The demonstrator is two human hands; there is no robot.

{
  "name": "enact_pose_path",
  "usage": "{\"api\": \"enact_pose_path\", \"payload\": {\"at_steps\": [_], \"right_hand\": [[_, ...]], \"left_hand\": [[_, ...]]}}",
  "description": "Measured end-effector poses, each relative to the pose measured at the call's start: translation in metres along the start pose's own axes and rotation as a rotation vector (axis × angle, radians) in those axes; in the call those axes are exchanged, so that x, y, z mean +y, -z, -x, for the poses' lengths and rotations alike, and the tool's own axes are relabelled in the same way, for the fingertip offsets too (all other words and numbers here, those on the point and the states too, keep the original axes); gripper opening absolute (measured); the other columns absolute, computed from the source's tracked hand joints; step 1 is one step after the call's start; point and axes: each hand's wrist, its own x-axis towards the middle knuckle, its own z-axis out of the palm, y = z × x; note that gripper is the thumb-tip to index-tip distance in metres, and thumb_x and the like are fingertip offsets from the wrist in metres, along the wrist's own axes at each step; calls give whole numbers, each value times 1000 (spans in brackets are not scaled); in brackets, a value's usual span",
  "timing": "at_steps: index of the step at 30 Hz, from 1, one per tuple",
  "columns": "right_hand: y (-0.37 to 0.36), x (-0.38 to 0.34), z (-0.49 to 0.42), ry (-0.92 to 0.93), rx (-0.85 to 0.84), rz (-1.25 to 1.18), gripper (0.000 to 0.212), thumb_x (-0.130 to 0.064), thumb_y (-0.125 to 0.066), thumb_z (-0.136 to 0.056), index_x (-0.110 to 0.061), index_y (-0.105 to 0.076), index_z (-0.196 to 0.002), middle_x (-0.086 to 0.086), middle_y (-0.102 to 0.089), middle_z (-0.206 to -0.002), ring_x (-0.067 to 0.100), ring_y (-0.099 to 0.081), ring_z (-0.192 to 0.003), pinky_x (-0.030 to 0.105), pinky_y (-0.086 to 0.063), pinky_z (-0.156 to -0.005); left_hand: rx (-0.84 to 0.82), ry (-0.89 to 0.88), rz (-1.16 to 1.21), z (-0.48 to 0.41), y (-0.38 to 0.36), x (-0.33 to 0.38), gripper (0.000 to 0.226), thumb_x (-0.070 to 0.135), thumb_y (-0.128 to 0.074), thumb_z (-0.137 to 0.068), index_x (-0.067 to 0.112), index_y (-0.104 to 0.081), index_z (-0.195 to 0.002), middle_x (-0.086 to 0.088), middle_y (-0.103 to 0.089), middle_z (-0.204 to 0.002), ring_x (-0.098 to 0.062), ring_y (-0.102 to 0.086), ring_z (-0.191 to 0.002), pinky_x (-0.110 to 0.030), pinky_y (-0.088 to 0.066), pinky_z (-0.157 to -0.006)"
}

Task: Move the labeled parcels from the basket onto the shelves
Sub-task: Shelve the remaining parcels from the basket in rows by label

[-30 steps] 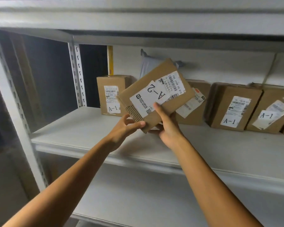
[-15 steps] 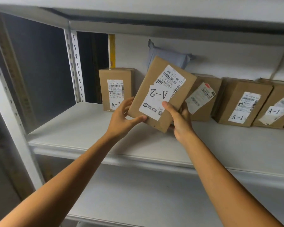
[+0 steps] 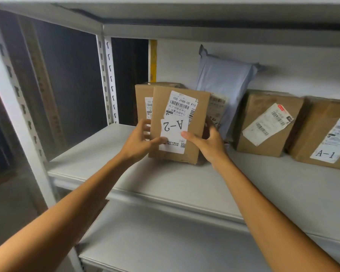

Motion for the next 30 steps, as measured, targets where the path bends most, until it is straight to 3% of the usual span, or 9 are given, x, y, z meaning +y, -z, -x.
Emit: {"api": "enact_pose_path", "payload": {"at_steps": [5, 7, 10, 14, 19, 23, 30], "right_hand": [[-38, 0, -7, 10, -87, -18, 64, -30, -86, -68, -39, -50, -120, -14, -65, -117, 4, -62, -106, 31, -53, -92], [-54, 0, -9, -12, -94, -25, 70, -25, -85, -70, -29, -48, -130, -12, -62, -118, 0, -60, -103, 23, -52, -88], [-73, -2, -13, -53, -57, -11, 78, -23, -83, -74, -18, -42, -140, -7, -60, -122, 3, -58, -102, 15, -50, -84], [-89, -1, -17, -72, 41, 50, 84, -28, -85, -70, -21, -41, -142, -4, -58, -132, 10, -56, -115, 29, -49, -95], [-105, 3, -19, -70, 125, 66, 78, -25, -86, -69, -20, -48, -136, -4, -62, -127, 8, -59, -111, 27, -51, -93], [-109, 2, -16, -119, 143, 70, 88, -48, -83, -55, -24, -51, -133, -7, -65, -123, 10, -62, -111, 38, -52, -95], [-108, -8, 0, -224, 154, 109, 89, -61, -76, -47, -28, -51, -126, -6, -65, -120, 17, -64, -107, 51, -55, -87]], "left_hand": [[40, 33, -38, -2, 33, -22, 54, 21, -77, -79, 16, -44, -121, 1, -59, -113, -11, -64, -91, -22, -53, -71], [38, 56, -33, -6, 48, -28, 53, 17, -77, -79, 17, -44, -120, 0, -59, -113, -12, -65, -90, -28, -56, -75], [-10, 66, -30, -16, 63, -30, 53, 14, -75, -81, 15, -42, -123, 1, -58, -112, -9, -63, -90, -19, -55, -68], [-58, 96, 15, -32, 72, -40, 57, 17, -74, -82, 16, -41, -128, -7, -59, -121, -19, -63, -101, -25, -55, -77], [-84, 110, 31, -47, 86, -59, 58, 29, -78, -76, 23, -45, -123, -2, -63, -123, -21, -63, -106, -45, -55, -90], [-100, 91, 35, -49, 89, -63, 57, 30, -78, -77, 25, -45, -122, -1, -61, -124, -20, -61, -109, -43, -54, -91], [-144, 84, -21, -29, 93, -54, 47, 24, -60, -93, 23, -45, -138, 2, -56, -132, -20, -57, -115, -40, -49, -98]]}}
